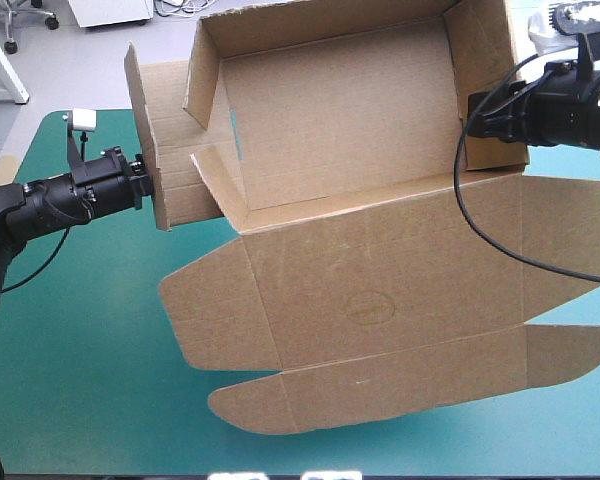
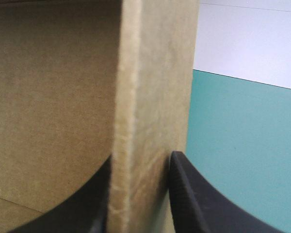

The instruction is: Fold the box

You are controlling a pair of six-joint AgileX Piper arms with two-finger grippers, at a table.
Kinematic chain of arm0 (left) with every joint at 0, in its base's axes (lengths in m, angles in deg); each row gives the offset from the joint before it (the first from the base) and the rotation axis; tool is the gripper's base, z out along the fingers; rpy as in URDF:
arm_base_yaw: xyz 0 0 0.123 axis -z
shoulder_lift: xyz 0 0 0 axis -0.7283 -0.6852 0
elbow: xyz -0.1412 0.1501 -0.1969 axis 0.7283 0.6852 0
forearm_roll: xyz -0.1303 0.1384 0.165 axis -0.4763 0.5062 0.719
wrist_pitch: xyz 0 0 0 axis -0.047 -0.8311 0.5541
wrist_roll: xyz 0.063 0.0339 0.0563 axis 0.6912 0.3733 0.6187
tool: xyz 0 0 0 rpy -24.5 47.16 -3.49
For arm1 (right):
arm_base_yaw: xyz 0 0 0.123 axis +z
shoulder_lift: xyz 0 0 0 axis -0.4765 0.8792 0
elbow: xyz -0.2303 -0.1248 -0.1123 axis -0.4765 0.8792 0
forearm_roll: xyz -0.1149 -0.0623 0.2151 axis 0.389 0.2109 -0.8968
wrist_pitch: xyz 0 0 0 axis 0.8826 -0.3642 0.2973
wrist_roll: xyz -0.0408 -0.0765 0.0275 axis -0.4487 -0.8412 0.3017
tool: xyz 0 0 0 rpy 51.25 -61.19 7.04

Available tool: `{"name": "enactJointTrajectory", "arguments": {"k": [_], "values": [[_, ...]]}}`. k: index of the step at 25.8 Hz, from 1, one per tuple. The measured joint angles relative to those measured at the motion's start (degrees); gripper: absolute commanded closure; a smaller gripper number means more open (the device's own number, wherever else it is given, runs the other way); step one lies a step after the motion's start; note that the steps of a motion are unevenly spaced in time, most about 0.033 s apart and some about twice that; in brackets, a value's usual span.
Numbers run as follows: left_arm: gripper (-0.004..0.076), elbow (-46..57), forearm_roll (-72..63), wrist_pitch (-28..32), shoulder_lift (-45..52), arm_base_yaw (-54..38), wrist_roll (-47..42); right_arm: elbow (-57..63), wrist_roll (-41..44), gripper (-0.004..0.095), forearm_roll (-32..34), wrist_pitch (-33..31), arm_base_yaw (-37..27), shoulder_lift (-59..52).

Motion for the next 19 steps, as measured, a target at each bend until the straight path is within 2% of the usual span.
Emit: {"name": "enactJointTrajectory", "arguments": {"k": [7,13,15,16,17,18,19], "values": [[0.0714,-0.2,0.1,-0.2,3.3,0.0,0.0,0.5,0.0,0.0908,0.0,0.0,0.0,0.7],[0.0707,-4.9,3.5,-0.5,4.9,0.0,-0.1,0.6,0.0,0.0908,-0.1,0.0,0.0,1.0],[0.0642,-6.9,4.0,-0.8,5.0,0.0,-0.8,0.6,0.1,0.0908,-0.1,0.0,0.0,1.0],[0.0552,-7.3,4.0,-0.8,5.0,0.0,-1.3,0.6,0.1,0.0908,0.0,0.0,0.0,1.0],[0.0498,-7.6,4.2,-1.0,5.0,0.0,-1.9,0.6,0.1,0.0908,0.0,0.0,0.0,1.0],[0.0392,-7.6,4.2,-1.0,5.0,0.0,-2.1,0.6,0.1,0.0908,0.0,0.0,0.0,1.0],[0.0337,-7.7,4.2,-1.0,5.0,0.0,-2.8,0.6,0.1,0.0908,0.0,0.0,0.0,1.0]]}}
